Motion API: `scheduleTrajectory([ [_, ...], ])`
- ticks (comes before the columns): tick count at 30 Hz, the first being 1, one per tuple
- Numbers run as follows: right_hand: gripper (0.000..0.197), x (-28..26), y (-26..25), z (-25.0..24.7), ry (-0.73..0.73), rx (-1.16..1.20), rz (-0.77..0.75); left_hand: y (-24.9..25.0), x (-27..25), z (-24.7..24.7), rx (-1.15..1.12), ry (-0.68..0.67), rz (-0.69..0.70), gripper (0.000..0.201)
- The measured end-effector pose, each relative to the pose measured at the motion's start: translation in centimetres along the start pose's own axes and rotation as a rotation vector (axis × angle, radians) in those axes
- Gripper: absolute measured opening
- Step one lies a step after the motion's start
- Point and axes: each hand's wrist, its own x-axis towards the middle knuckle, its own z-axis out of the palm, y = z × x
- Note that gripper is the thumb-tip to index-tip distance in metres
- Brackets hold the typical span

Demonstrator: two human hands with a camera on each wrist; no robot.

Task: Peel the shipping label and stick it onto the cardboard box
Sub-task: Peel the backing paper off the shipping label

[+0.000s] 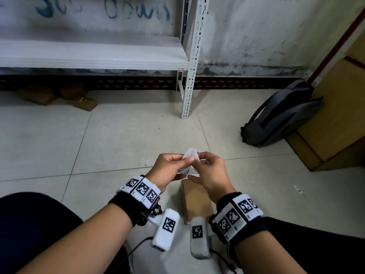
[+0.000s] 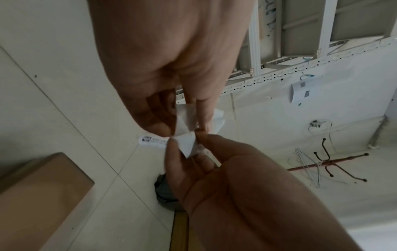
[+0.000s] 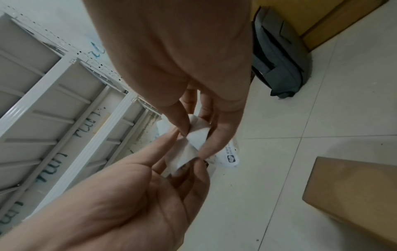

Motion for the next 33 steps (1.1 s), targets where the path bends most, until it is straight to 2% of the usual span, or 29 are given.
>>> scheduleTrajectory([
  [4, 0.008, 0.2, -0.1, 0.0, 0.048, -0.101, -0.082, 0.1, 0.5, -0.1, -0.026, 0.04, 0.067, 0.026],
  [8, 0.028, 0.9, -0.7, -0.1, 0.076, -0.066, -0.133, 0.5, 0.9, 0.1, -0.065, -0.022, 0.132, 0.028],
  [11, 0.016, 0.8, -1.3, -0.3, 0.062, -0.077, -0.144, 0.8, 1.2, 0.1, -0.072, -0.034, 0.157, 0.026],
  [22, 0.016, 1.4, -1.1, -1.7, -0.073, 0.123, 0.009, 1.5, 1.2, -0.8, -0.211, -0.012, -0.057, 0.031],
  [28, 0.021, 2.1, -1.2, -2.6, -0.172, 0.379, 0.087, 2.3, 1.1, -1.4, -0.321, -0.099, -0.083, 0.018],
  [33, 0.017, 2.4, -1.0, -3.4, -0.161, 0.548, 0.14, 2.3, 1.2, -1.4, -0.384, -0.105, -0.092, 0.019],
])
